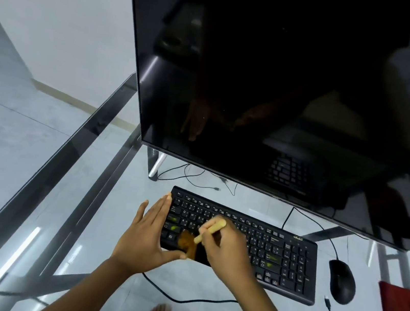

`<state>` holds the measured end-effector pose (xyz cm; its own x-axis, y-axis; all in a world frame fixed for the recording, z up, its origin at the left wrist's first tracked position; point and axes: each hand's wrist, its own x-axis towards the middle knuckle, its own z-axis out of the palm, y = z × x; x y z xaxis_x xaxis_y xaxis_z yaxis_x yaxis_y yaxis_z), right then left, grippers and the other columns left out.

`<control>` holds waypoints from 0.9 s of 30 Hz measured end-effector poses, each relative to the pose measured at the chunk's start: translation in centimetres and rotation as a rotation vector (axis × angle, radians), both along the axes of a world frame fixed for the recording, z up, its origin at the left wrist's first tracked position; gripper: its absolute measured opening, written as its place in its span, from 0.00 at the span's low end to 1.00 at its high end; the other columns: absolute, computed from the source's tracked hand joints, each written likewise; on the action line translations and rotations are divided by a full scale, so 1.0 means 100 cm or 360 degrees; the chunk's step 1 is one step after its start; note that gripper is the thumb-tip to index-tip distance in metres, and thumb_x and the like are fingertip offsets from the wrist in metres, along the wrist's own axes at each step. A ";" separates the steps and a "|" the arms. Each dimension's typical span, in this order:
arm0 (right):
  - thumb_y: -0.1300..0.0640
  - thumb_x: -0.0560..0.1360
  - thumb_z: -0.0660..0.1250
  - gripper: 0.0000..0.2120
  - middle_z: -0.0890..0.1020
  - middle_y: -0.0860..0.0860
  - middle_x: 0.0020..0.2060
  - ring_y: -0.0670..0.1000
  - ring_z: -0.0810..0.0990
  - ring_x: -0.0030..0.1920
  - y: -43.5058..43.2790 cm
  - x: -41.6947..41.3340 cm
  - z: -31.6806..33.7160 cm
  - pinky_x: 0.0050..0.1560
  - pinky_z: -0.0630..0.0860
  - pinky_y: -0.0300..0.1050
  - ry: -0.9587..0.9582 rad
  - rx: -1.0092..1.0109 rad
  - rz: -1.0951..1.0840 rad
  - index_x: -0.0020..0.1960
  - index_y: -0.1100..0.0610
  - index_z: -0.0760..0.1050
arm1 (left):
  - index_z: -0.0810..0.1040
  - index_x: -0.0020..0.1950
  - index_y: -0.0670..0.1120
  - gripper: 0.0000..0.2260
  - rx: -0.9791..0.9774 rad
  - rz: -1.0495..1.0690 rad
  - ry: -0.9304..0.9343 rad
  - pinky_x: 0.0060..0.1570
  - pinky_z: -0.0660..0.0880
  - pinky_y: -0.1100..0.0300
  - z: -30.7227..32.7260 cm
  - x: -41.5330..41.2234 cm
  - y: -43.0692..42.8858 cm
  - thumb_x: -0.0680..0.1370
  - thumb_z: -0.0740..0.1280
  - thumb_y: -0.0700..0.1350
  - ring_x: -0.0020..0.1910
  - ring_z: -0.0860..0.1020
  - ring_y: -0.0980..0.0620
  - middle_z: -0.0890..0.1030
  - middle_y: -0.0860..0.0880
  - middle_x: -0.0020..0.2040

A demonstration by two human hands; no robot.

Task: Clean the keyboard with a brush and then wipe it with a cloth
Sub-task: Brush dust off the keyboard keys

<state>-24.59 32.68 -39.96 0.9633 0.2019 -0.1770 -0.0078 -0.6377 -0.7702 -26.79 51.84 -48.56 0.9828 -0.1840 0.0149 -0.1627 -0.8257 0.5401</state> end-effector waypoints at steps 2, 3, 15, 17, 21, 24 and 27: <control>0.55 0.77 0.66 0.06 0.83 0.46 0.34 0.46 0.81 0.36 0.003 0.005 0.002 0.41 0.79 0.45 -0.0070 0.0032 -0.0100 0.42 0.50 0.75 | 0.46 0.79 0.42 0.54 -0.0012 0.0011 -0.0011 0.75 0.47 0.47 0.000 0.000 -0.001 0.67 0.63 0.75 0.77 0.52 0.54 0.55 0.48 0.78; 0.55 0.77 0.66 0.06 0.84 0.47 0.34 0.49 0.82 0.36 0.007 0.005 0.004 0.41 0.80 0.48 0.0033 0.0094 -0.0066 0.41 0.49 0.75 | 0.47 0.79 0.42 0.53 -0.0021 0.0022 -0.0021 0.75 0.48 0.47 -0.001 0.000 0.000 0.68 0.63 0.75 0.77 0.52 0.54 0.55 0.48 0.78; 0.55 0.80 0.64 0.06 0.84 0.48 0.37 0.48 0.83 0.38 -0.002 0.048 0.006 0.41 0.80 0.45 -0.0029 0.0018 -0.0399 0.44 0.51 0.75 | 0.44 0.79 0.44 0.54 -0.0084 0.0064 0.0006 0.76 0.44 0.50 -0.001 0.001 0.001 0.67 0.62 0.76 0.77 0.49 0.59 0.53 0.51 0.79; 0.57 0.80 0.64 0.06 0.84 0.48 0.39 0.46 0.83 0.39 0.007 0.055 0.005 0.42 0.79 0.41 -0.0117 0.0173 -0.0460 0.44 0.50 0.75 | 0.45 0.79 0.45 0.53 -0.0120 0.0097 -0.0007 0.76 0.44 0.50 -0.001 0.001 0.001 0.67 0.63 0.75 0.76 0.51 0.59 0.56 0.52 0.78; 0.59 0.79 0.64 0.09 0.83 0.47 0.39 0.39 0.82 0.39 0.037 0.053 0.006 0.43 0.77 0.31 -0.0011 0.0159 -0.0194 0.42 0.49 0.75 | 0.46 0.79 0.45 0.53 -0.0117 0.0100 -0.0015 0.76 0.45 0.50 0.000 0.001 0.001 0.67 0.63 0.75 0.76 0.54 0.59 0.58 0.52 0.77; 0.60 0.79 0.64 0.10 0.83 0.47 0.40 0.42 0.82 0.41 0.043 0.061 0.010 0.44 0.77 0.31 -0.0097 0.0284 -0.0278 0.42 0.48 0.74 | 0.43 0.79 0.46 0.54 -0.0126 0.0115 -0.0005 0.76 0.44 0.52 0.001 0.001 0.001 0.67 0.63 0.75 0.76 0.50 0.60 0.54 0.52 0.78; 0.56 0.80 0.63 0.06 0.86 0.50 0.39 0.45 0.85 0.39 0.048 0.060 0.007 0.47 0.81 0.41 0.0331 0.0255 -0.0103 0.46 0.52 0.76 | 0.42 0.79 0.46 0.55 -0.0140 0.0129 0.0006 0.76 0.43 0.54 0.000 0.000 0.002 0.66 0.63 0.76 0.76 0.45 0.61 0.50 0.53 0.79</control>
<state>-18.54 37.46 -39.24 0.9214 0.1824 -0.3432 -0.2133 -0.5009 -0.8388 -26.77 52.01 -48.54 0.9945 -0.1022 0.0239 -0.0954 -0.7856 0.6114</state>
